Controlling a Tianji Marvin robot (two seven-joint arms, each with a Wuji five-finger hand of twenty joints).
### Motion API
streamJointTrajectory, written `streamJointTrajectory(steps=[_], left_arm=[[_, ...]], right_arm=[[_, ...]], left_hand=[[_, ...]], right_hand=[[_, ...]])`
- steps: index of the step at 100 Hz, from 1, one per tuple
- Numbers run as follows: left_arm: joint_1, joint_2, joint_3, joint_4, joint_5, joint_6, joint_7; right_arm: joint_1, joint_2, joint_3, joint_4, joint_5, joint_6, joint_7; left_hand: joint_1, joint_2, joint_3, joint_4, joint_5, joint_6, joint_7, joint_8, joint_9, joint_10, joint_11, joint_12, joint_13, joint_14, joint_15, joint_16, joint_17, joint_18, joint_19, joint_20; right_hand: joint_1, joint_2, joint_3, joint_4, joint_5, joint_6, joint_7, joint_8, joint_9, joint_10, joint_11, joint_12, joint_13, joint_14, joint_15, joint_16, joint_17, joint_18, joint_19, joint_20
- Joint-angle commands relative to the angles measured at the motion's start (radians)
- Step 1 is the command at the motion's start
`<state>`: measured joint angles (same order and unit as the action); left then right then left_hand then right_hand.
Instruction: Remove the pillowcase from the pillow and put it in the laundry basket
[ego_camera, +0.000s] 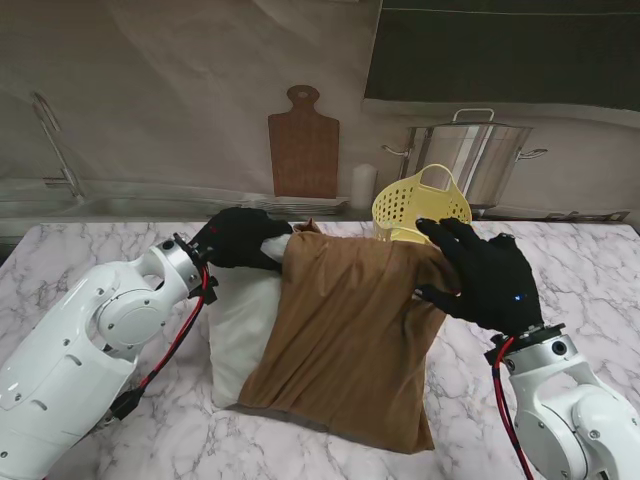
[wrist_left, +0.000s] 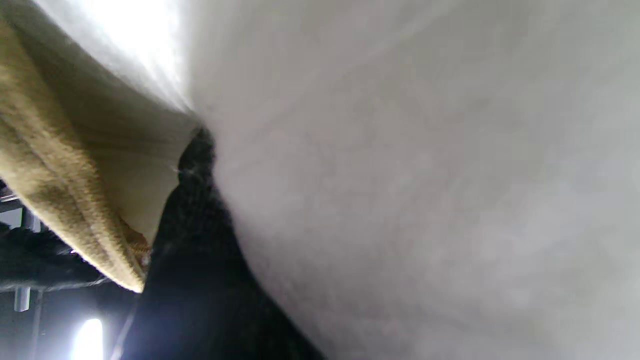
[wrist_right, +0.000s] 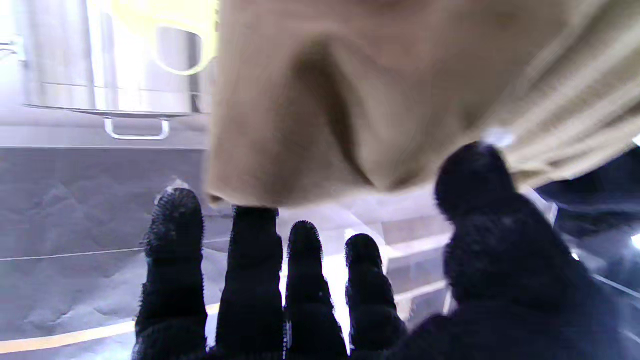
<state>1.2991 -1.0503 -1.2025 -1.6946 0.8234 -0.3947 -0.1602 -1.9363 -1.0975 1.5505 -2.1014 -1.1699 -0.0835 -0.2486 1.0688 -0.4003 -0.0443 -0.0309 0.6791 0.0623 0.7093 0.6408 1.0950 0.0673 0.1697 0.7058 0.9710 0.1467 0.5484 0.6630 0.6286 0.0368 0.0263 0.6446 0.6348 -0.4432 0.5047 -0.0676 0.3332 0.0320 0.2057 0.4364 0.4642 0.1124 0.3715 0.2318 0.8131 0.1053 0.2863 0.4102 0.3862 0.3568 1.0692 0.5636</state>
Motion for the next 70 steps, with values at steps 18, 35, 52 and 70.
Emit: streamJointTrajectory(steps=[18, 35, 52, 70], left_arm=[[0.019, 0.001, -0.021, -0.043, 0.025, -0.021, -0.001], [0.011, 0.004, -0.033, -0.025, 0.035, -0.003, -0.012], [0.01, 0.007, -0.047, -0.001, 0.041, 0.008, -0.022], [0.017, 0.01, -0.063, 0.034, 0.039, 0.012, -0.032]], right_arm=[[0.045, -0.002, -0.017, 0.081, 0.015, 0.063, -0.058], [0.022, -0.001, 0.005, 0.088, -0.03, 0.088, -0.09], [-0.023, -0.004, 0.052, 0.069, -0.024, 0.075, -0.087], [-0.081, -0.009, 0.083, 0.071, -0.021, 0.091, -0.117]], left_hand=[[0.203, 0.075, 0.141, 0.066, -0.015, -0.125, 0.111, 0.024, 0.033, -0.024, 0.047, 0.027, 0.032, -0.039, 0.059, 0.037, -0.013, -0.046, 1.233, 0.027], [0.204, 0.075, 0.142, 0.069, -0.015, -0.125, 0.113, 0.024, 0.03, -0.012, 0.053, 0.028, 0.034, -0.038, 0.06, 0.04, -0.013, -0.045, 1.231, 0.029], [0.203, 0.074, 0.14, 0.069, -0.014, -0.126, 0.114, 0.024, 0.03, -0.013, 0.057, 0.029, 0.035, -0.037, 0.061, 0.043, -0.012, -0.044, 1.231, 0.032], [0.204, 0.072, 0.141, 0.071, -0.013, -0.125, 0.115, 0.024, 0.031, -0.011, 0.06, 0.03, 0.036, -0.033, 0.062, 0.046, -0.011, -0.043, 1.232, 0.035]], right_hand=[[0.172, -0.016, 0.262, -0.101, 0.411, -0.226, 0.697, -0.08, 0.67, -0.147, 0.359, 0.336, 0.467, -0.169, 0.52, 0.258, 0.26, -0.112, 0.294, 0.077], [0.19, 0.043, 0.337, -0.14, 0.476, -0.321, 0.729, 0.126, 0.653, -0.127, 0.49, 0.53, 0.462, -0.211, 0.802, 0.279, 0.265, -0.104, 0.327, 0.065], [0.192, 0.038, 0.402, -0.141, 0.513, -0.321, 0.726, 0.267, 0.677, -0.115, 0.516, 0.627, 0.485, -0.226, 0.926, 0.28, 0.279, -0.078, 0.325, 0.058], [0.193, 0.032, 0.429, -0.14, 0.529, -0.31, 0.728, 0.303, 0.694, -0.11, 0.519, 0.66, 0.505, -0.229, 0.955, 0.281, 0.297, -0.065, 0.32, 0.049]])
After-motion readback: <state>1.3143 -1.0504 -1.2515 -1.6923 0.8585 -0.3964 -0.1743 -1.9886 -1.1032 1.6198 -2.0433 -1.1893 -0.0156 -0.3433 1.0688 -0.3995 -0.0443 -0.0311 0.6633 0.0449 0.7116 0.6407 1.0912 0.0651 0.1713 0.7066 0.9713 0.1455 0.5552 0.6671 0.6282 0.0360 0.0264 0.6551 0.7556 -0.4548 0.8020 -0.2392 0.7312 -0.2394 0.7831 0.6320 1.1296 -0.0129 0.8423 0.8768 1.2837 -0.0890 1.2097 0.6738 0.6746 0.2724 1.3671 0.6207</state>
